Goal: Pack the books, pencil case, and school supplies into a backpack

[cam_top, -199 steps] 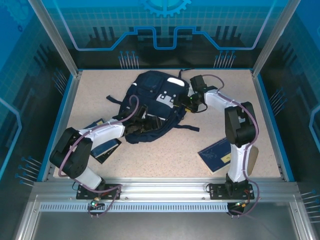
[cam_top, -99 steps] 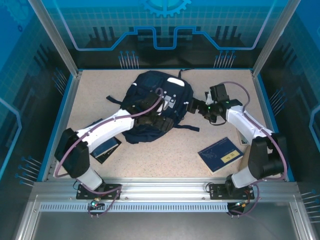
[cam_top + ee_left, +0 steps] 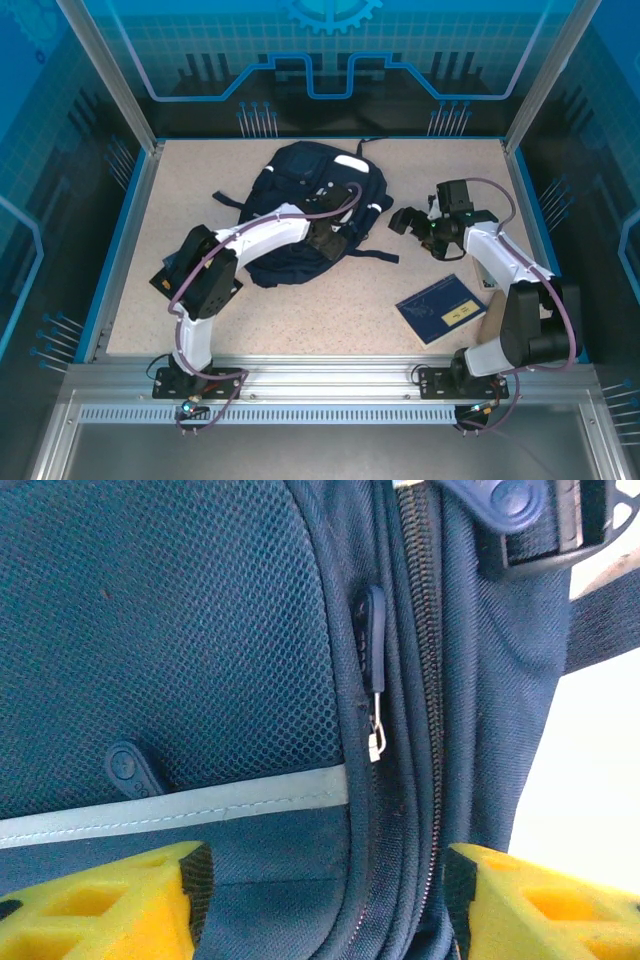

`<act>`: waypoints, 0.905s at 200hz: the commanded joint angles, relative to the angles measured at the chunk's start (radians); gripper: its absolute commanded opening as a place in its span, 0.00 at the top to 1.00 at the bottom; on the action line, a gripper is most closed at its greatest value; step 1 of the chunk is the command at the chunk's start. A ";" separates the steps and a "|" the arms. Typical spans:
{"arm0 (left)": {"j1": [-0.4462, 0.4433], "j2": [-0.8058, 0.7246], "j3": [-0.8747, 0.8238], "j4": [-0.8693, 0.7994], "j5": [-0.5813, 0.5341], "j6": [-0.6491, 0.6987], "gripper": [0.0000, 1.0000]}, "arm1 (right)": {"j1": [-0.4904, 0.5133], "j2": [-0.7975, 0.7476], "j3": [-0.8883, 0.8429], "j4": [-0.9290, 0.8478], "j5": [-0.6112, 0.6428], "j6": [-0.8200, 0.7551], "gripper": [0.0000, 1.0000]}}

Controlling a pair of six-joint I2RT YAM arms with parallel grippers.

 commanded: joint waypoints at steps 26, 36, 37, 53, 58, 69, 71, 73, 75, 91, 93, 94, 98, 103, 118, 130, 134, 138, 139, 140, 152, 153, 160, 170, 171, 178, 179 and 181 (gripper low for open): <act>-0.007 0.054 0.042 -0.058 -0.089 0.002 0.47 | -0.015 -0.033 -0.044 0.027 -0.036 0.025 0.00; -0.007 0.064 0.049 -0.063 -0.098 0.005 0.51 | -0.015 -0.032 -0.047 0.028 -0.036 0.027 0.01; -0.006 0.066 0.050 -0.063 -0.098 0.005 0.51 | -0.016 -0.032 -0.048 0.028 -0.036 0.028 0.01; -0.006 0.089 0.070 -0.077 -0.108 0.003 0.54 | -0.014 -0.030 -0.050 0.028 -0.036 0.028 0.01; -0.006 0.097 0.076 -0.082 -0.109 0.006 0.54 | -0.014 -0.030 -0.049 0.028 -0.037 0.028 0.01; -0.006 0.112 0.084 -0.089 -0.121 0.005 0.52 | -0.014 -0.029 -0.049 0.026 -0.037 0.028 0.01; -0.006 0.115 0.085 -0.090 -0.125 0.005 0.52 | -0.016 -0.028 -0.050 0.026 -0.036 0.028 0.01; -0.007 0.118 0.087 -0.092 -0.127 0.006 0.51 | -0.014 -0.028 -0.050 0.027 -0.036 0.028 0.01; -0.007 0.120 0.088 -0.093 -0.131 0.006 0.50 | -0.015 -0.029 -0.051 0.027 -0.036 0.028 0.01; -0.006 0.140 0.097 -0.104 -0.151 0.004 0.41 | -0.014 -0.027 -0.052 0.027 -0.036 0.030 0.01; -0.007 0.142 0.098 -0.106 -0.152 0.004 0.40 | -0.014 -0.028 -0.052 0.026 -0.036 0.030 0.01; -0.007 0.143 0.099 -0.107 -0.151 0.004 0.40 | -0.015 -0.027 -0.052 0.026 -0.037 0.030 0.01; -0.006 0.147 0.100 -0.109 -0.154 0.002 0.40 | -0.016 -0.027 -0.053 0.027 -0.036 0.030 0.01; -0.007 0.150 0.102 -0.110 -0.157 0.002 0.40 | -0.016 -0.026 -0.054 0.025 -0.036 0.031 0.01; -0.007 0.157 0.105 -0.111 -0.160 0.000 0.48 | -0.015 -0.025 -0.054 0.023 -0.036 0.030 0.01; -0.008 0.165 0.118 -0.117 -0.163 -0.004 0.62 | -0.016 -0.025 -0.055 0.022 -0.036 0.032 0.01; -0.008 0.167 0.125 -0.125 -0.166 -0.006 0.66 | -0.015 -0.025 -0.055 0.021 -0.036 0.031 0.01; -0.009 0.168 0.134 -0.134 -0.168 -0.009 0.70 | -0.016 -0.025 -0.055 0.021 -0.036 0.031 0.01; -0.009 0.168 0.136 -0.135 -0.169 -0.010 0.70 | -0.015 -0.025 -0.055 0.020 -0.036 0.031 0.01; -0.008 0.168 0.137 -0.136 -0.169 -0.011 0.71 | -0.015 -0.025 -0.054 0.020 -0.036 0.031 0.01; -0.011 0.156 0.147 -0.140 -0.170 -0.012 0.79 | -0.014 -0.028 -0.054 0.023 -0.052 0.019 0.01; -0.011 0.153 0.148 -0.140 -0.169 -0.012 0.79 | -0.014 -0.029 -0.053 0.023 -0.053 0.018 0.01; -0.012 0.138 0.151 -0.139 -0.168 -0.012 0.82 | -0.014 -0.031 -0.052 0.023 -0.064 0.010 0.01; -0.012 0.107 0.150 -0.136 -0.162 -0.007 0.88 | -0.008 -0.037 -0.050 0.022 -0.072 -0.002 0.01; -0.012 0.103 0.150 -0.135 -0.160 -0.005 0.88 | -0.009 -0.037 -0.050 0.022 -0.072 -0.003 0.01; -0.012 0.079 0.148 -0.129 -0.155 0.004 0.91 | -0.004 -0.040 -0.048 0.020 -0.076 -0.013 0.01; -0.011 0.075 0.148 -0.129 -0.153 0.006 0.92 | -0.003 -0.040 -0.048 0.020 -0.078 -0.014 0.01; -0.011 0.068 0.147 -0.128 -0.150 0.011 0.92 | -0.002 -0.042 -0.048 0.021 -0.079 -0.017 0.01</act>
